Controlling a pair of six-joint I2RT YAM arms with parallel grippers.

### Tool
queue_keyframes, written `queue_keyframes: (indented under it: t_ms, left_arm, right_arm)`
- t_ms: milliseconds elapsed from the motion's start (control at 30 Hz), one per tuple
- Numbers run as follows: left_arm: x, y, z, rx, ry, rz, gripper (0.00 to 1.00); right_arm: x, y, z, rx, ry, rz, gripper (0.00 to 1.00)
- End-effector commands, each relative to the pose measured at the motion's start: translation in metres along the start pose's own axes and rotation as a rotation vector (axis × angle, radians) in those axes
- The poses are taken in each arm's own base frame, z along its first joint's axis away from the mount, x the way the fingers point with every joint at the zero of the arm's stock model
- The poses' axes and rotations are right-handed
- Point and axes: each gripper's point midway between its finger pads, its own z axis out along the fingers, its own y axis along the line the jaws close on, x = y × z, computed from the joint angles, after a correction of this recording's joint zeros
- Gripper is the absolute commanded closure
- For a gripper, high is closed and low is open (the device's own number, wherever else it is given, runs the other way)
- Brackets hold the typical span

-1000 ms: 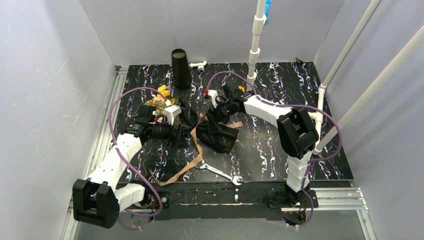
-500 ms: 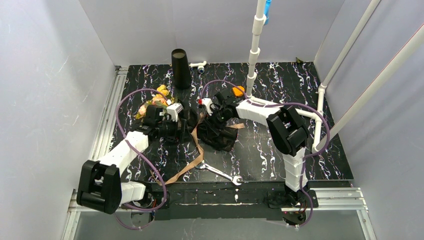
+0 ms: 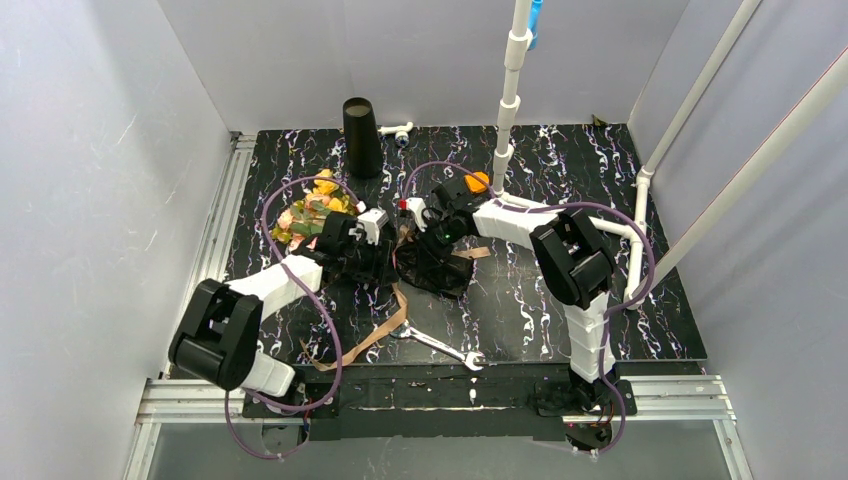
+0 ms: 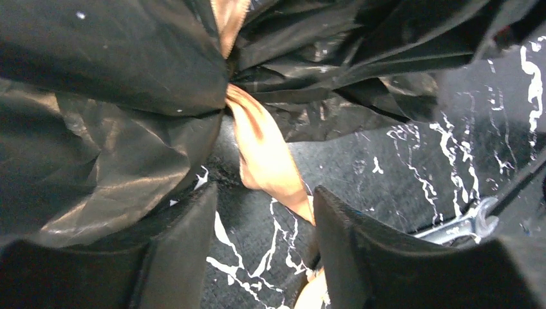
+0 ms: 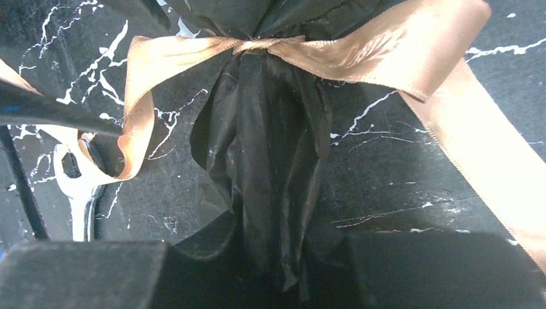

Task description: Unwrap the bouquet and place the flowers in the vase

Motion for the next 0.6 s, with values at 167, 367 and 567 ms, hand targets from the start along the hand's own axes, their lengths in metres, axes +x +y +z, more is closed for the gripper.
queue_keyframes:
  t_ms: [167,367,567]
  left_arm:
    - [-0.021,-0.004,0.011,-0.03,-0.029,0.043,0.73]
    - [-0.031,-0.026,-0.026,0.016,-0.032,0.115,1.0]
    - [-0.065,-0.053,-0.053,0.098,-0.092,0.221,1.0]
  right_arm:
    - [0.064,0.015,0.02,-0.094,0.173,0.119,0.93]
    - [0.066,0.003,0.022,-0.03,0.192,0.144,0.99]
    - [0.073,-0.011,0.023,0.064,0.219,0.194,0.99]
